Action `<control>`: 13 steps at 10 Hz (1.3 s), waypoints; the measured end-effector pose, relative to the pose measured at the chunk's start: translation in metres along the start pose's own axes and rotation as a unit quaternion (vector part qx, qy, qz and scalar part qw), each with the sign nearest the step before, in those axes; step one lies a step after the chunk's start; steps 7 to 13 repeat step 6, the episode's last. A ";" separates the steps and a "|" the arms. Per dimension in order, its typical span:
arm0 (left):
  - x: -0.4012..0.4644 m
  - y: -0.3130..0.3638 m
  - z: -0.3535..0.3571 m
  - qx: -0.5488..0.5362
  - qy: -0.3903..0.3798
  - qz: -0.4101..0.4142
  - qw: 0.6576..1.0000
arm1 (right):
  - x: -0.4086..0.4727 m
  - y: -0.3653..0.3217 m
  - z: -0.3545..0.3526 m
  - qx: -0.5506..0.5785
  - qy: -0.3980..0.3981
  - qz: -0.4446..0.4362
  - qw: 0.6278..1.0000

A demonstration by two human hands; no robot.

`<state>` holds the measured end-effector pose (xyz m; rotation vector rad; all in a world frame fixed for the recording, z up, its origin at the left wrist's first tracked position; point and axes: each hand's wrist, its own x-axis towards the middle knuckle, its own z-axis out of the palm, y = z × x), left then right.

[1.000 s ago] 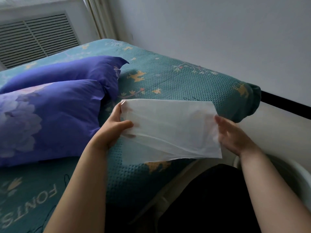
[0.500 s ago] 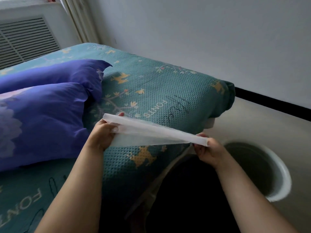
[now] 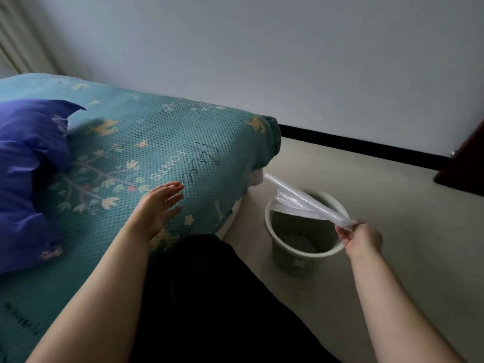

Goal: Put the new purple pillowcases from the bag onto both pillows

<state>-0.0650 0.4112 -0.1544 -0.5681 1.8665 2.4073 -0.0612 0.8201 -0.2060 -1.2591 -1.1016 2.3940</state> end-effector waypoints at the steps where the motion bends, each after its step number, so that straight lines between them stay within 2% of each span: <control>1: -0.005 -0.007 0.014 0.021 -0.014 -0.004 1.000 | -0.001 -0.006 -0.008 -0.037 0.020 -0.057 0.998; 2: -0.009 -0.013 0.022 0.026 -0.023 -0.006 0.999 | 0.001 -0.006 -0.012 -0.116 0.019 -0.113 0.987; 3: -0.011 -0.016 0.024 0.021 -0.026 -0.008 0.999 | 0.008 0.001 -0.009 -0.258 -0.062 -0.107 0.958; 4: -0.012 -0.016 0.027 0.026 -0.027 -0.010 0.999 | 0.005 0.014 -0.011 -0.500 -0.186 -0.089 0.841; 5: -0.014 -0.017 0.025 0.042 -0.026 -0.010 0.999 | -0.009 0.018 -0.013 -0.659 -0.198 -0.137 0.712; 6: -0.015 -0.017 0.025 0.071 -0.006 0.010 0.997 | -0.034 -0.021 0.005 -0.543 -0.243 -0.261 0.761; 13: -0.015 -0.017 0.025 0.071 -0.006 0.010 0.997 | -0.034 -0.021 0.005 -0.543 -0.243 -0.261 0.761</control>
